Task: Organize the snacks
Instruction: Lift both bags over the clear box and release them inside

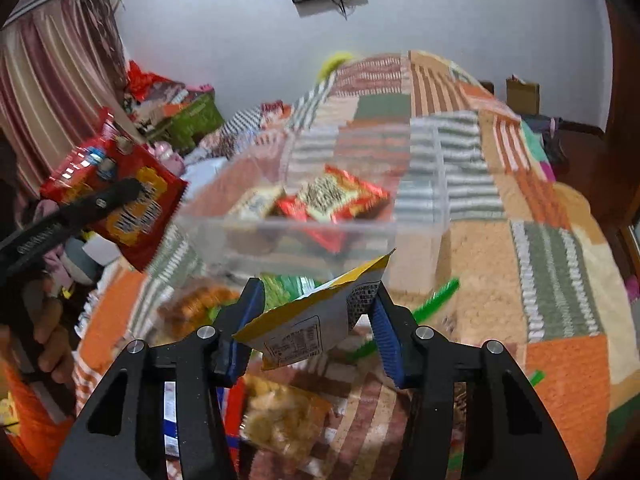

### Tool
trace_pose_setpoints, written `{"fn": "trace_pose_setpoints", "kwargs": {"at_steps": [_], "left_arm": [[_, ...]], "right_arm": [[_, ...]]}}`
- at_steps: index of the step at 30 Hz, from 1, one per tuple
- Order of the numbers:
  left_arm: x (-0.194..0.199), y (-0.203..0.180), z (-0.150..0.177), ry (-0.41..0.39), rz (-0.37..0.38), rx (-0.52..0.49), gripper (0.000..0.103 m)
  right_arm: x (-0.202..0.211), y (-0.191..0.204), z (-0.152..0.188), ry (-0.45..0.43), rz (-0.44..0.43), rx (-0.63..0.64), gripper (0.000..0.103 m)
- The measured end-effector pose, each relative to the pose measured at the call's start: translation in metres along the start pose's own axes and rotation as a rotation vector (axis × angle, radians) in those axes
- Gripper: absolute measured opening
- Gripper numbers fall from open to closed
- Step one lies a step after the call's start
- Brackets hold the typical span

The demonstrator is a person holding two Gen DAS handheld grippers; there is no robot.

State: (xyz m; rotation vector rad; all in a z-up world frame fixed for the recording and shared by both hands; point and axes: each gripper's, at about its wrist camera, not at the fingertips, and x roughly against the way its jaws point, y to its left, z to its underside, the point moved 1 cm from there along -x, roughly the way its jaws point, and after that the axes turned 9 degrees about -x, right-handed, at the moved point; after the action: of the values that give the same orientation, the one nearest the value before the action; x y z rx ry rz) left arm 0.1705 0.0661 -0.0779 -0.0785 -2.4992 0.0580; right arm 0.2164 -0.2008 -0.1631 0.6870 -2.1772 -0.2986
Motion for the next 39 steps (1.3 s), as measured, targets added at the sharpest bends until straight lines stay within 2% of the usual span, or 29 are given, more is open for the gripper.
{"fn": "trace_pose_setpoints", "kwargs": {"at_steps": [8,19,28,39], "left_arm": [[-0.017,-0.019,-0.022,-0.018,0.04,-0.038,0.023],[-0.07,-0.036,-0.034,0.033,0.061,-0.1,0.023],[-0.102,-0.041,-0.03,0.076,0.069,-0.103,0.023],[-0.127,-0.035,-0.02,0.15,0.024,-0.089,0.023]], "right_arm": [[0.018,0.008,-0.038,-0.108,-0.007,0.028,0.049],[-0.007,-0.003,-0.079,-0.167,0.07,0.038,0.049],[-0.045,-0.009,-0.079,-0.08,0.135,0.08,0.049],[-0.063,-0.004,-0.067,-0.01,0.143,0.103,0.051]]}}
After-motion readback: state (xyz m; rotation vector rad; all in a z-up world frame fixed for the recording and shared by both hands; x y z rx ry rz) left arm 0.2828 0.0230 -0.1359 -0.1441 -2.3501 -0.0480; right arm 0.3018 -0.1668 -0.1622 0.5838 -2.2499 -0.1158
